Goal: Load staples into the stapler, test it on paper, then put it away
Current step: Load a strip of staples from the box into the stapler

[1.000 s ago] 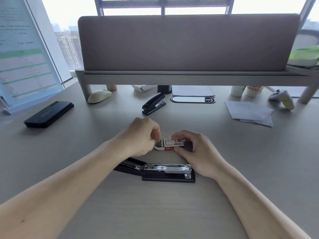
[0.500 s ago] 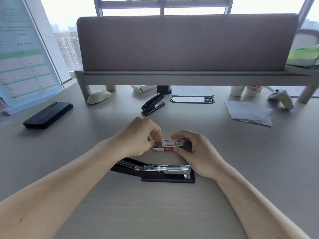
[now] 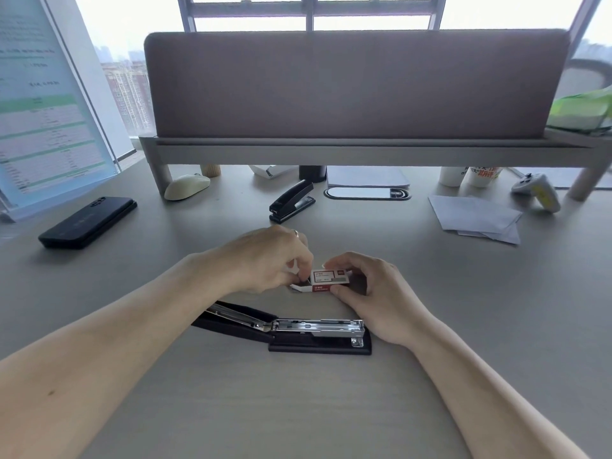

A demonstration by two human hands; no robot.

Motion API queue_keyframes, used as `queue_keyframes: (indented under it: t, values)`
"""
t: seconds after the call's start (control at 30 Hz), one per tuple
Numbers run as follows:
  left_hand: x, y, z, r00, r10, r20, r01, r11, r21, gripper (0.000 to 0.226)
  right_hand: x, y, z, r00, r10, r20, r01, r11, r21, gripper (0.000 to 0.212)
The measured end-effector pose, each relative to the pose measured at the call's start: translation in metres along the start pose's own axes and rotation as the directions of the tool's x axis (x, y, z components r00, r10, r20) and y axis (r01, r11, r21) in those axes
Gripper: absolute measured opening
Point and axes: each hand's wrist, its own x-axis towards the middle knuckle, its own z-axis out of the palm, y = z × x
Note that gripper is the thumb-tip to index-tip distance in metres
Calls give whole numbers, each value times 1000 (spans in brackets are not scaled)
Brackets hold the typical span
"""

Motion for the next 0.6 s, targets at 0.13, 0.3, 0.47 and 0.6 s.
queue_keyframes:
  t: [0.13,0.3,0.47,0.6]
  values:
    - [1,-2,-1,999,43,-15,-43,998,40,7,1,2,0,1000,0,-1,0,1000,-3,26]
    - [2,-2,-5,996,93,2,-93,995,30,4,1,3,1,1000,3,2,-3,1000,6,26]
    - [2,-2,-3,989,151,-9,-149,982,117,2,1,3,1,1000,-3,0,3,1000,6,27]
    - [2,-3,-4,986,166,-14,-162,976,149,3,1,3,1,1000,-9,-2,9,1000,2,26]
